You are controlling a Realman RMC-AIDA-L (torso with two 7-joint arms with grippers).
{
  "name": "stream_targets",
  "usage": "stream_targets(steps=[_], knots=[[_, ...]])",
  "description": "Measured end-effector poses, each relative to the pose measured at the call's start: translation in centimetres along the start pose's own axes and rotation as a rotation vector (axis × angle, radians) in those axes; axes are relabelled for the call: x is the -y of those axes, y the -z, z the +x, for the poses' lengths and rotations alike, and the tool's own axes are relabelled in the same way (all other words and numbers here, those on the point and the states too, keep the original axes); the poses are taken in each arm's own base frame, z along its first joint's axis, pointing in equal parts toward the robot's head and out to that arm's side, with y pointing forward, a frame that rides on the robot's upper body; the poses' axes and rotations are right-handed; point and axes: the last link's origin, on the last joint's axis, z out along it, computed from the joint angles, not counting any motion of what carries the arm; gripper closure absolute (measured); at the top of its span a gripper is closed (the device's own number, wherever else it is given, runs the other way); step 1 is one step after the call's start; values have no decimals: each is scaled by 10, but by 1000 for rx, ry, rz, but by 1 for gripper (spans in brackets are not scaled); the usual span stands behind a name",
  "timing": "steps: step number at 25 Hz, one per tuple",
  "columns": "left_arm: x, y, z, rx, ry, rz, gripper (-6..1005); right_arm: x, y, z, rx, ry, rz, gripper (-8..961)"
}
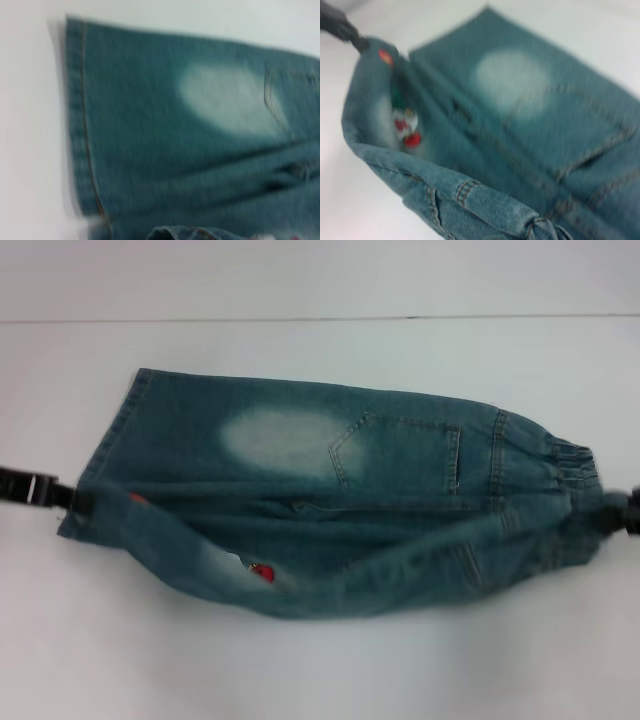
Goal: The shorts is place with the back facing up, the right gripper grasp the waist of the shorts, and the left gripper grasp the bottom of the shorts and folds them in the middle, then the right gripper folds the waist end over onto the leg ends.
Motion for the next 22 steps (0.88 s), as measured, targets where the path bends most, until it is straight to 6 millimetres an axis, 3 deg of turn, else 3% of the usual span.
stream_targets(steps=[10,22], knots=[[3,-1,37,-138,-33,78,946,19,1,-28,142,10,101,901],[7,-13,64,-242,-34,149,945,43,1,-36,216,29,225,902]])
